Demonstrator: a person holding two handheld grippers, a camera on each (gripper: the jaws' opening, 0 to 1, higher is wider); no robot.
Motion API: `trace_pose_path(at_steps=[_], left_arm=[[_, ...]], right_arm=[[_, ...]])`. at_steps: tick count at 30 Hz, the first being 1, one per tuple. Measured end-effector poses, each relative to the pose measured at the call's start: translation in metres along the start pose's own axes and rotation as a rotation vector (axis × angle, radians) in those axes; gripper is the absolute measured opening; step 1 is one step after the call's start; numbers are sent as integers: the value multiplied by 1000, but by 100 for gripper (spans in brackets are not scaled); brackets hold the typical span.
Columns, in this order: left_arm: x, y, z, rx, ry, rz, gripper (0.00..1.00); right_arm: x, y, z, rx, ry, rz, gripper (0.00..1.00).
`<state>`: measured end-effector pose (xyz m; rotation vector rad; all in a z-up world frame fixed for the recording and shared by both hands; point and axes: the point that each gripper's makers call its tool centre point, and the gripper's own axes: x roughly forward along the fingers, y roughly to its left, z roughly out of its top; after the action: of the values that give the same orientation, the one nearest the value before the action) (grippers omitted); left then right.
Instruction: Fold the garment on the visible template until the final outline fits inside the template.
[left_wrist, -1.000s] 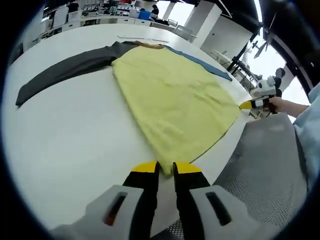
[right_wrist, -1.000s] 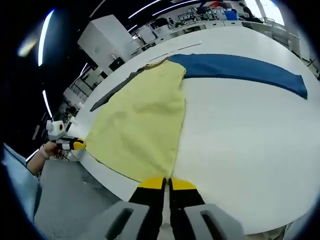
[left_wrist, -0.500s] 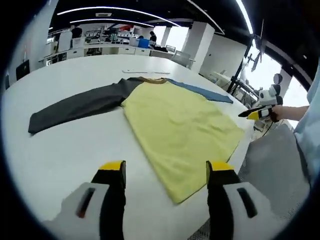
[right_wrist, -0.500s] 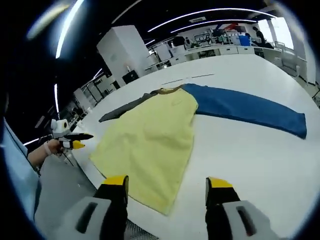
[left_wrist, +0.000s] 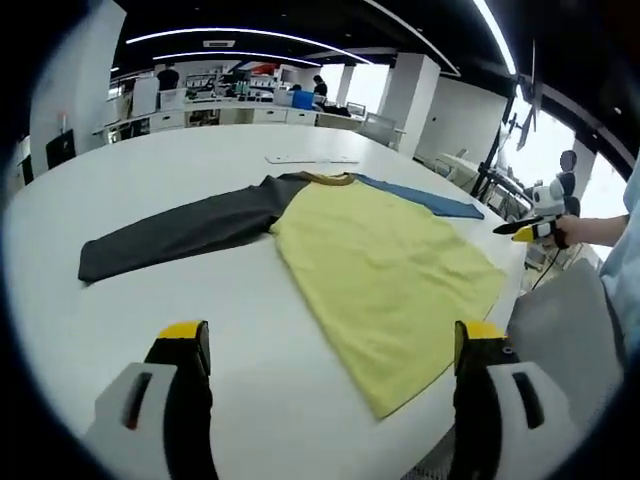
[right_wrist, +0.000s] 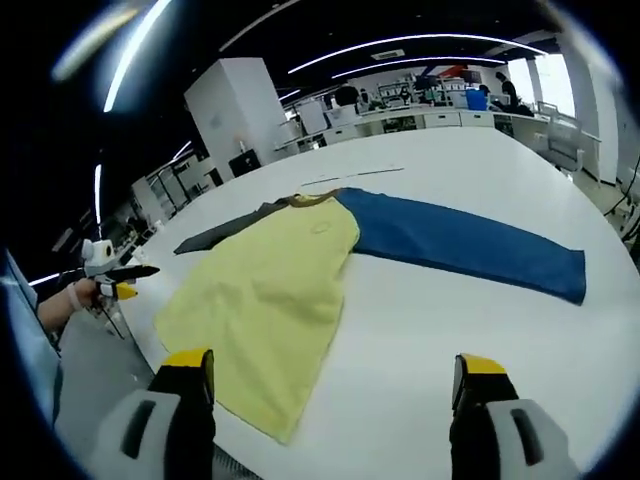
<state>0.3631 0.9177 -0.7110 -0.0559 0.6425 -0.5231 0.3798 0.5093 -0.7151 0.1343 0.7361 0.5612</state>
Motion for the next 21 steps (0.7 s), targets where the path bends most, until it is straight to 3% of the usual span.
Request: trace_pose_path(at_steps=[7,13,21], left_arm=[[1,1,0,14,8,1,99],[1,3,0,12,9,13,98],[0,7,1,13,7,19,98]], right_arm=[[-7,-28,4,-37,20,-65,100],[-17,-70,25,30,-62,-156,100],[-27,-106,37,58,-99,-236,100]])
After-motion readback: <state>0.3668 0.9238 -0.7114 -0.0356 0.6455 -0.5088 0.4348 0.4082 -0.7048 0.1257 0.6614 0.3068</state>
